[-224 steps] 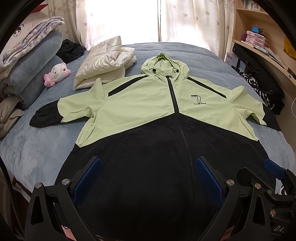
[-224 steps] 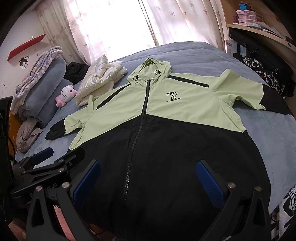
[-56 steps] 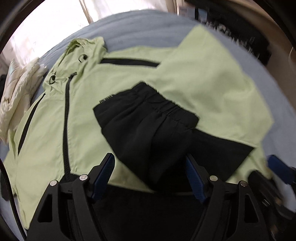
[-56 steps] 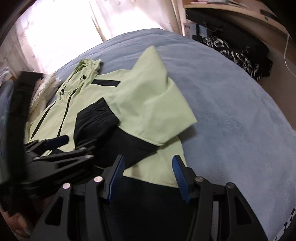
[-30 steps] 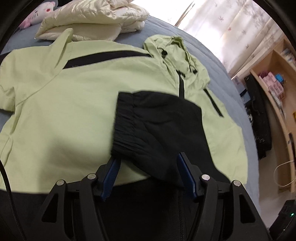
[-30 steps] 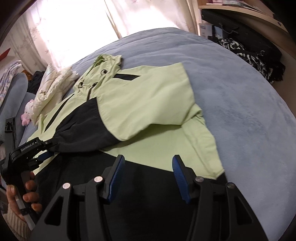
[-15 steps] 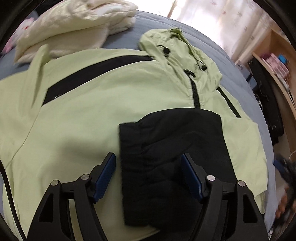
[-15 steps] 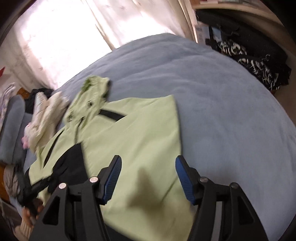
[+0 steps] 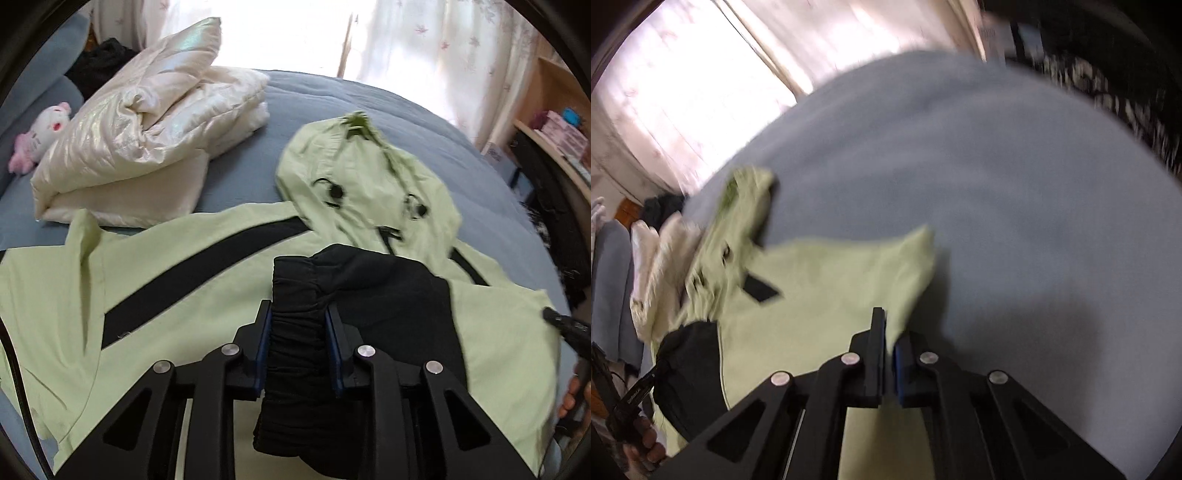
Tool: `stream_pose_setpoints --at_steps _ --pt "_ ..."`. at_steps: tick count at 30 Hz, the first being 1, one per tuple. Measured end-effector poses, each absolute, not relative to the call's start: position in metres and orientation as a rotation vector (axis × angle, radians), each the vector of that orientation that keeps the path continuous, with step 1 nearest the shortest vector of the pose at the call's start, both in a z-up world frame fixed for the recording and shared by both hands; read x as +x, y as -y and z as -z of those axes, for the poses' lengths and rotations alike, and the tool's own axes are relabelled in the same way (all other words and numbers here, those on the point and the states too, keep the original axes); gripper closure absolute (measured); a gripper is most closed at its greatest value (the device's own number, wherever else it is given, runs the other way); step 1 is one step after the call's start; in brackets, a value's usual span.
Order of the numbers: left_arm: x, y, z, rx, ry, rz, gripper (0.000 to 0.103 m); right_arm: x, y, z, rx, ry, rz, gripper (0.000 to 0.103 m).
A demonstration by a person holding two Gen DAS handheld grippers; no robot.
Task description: Fold large clothes
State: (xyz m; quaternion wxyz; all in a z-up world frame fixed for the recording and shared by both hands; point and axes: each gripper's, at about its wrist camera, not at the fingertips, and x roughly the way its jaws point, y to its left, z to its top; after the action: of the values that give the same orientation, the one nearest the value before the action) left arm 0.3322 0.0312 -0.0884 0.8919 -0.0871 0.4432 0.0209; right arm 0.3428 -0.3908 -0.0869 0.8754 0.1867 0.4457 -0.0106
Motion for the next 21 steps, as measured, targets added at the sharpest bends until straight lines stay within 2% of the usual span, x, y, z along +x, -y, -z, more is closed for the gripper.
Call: stream_pose_setpoints --at_steps 2,4,5,8,9,11,16,21 --pt "0.339 -0.034 0.103 -0.179 -0.968 -0.083 0.077 0.35 0.39 0.093 0.342 -0.957 0.085 0.095" --pt "0.346 -0.039 0.119 -0.202 -1.02 -0.104 0.068 0.356 0.393 0.106 0.345 -1.047 0.091 0.082" --pt "0.345 -0.042 0.123 -0.198 -1.023 -0.117 0.067 0.354 0.396 0.109 0.374 -1.078 0.082 0.074" --pt "0.334 -0.05 0.119 -0.248 -1.022 -0.083 0.055 0.331 0.402 0.1 0.464 -1.071 -0.006 0.058" --pt "0.33 -0.051 0.117 -0.254 -1.022 -0.064 0.047 0.32 0.403 0.095 0.463 -1.067 -0.03 0.052" --pt "0.32 -0.053 0.113 -0.244 -1.025 -0.021 0.045 0.293 0.401 0.085 0.429 -1.069 -0.077 0.049" --pt "0.301 -0.054 0.118 -0.244 -1.081 0.012 0.045 0.235 0.39 0.086 0.301 -1.129 -0.158 0.048" --pt "0.298 -0.048 0.123 -0.208 -1.074 -0.022 0.045 0.223 0.366 0.099 0.104 -1.12 -0.148 0.049"
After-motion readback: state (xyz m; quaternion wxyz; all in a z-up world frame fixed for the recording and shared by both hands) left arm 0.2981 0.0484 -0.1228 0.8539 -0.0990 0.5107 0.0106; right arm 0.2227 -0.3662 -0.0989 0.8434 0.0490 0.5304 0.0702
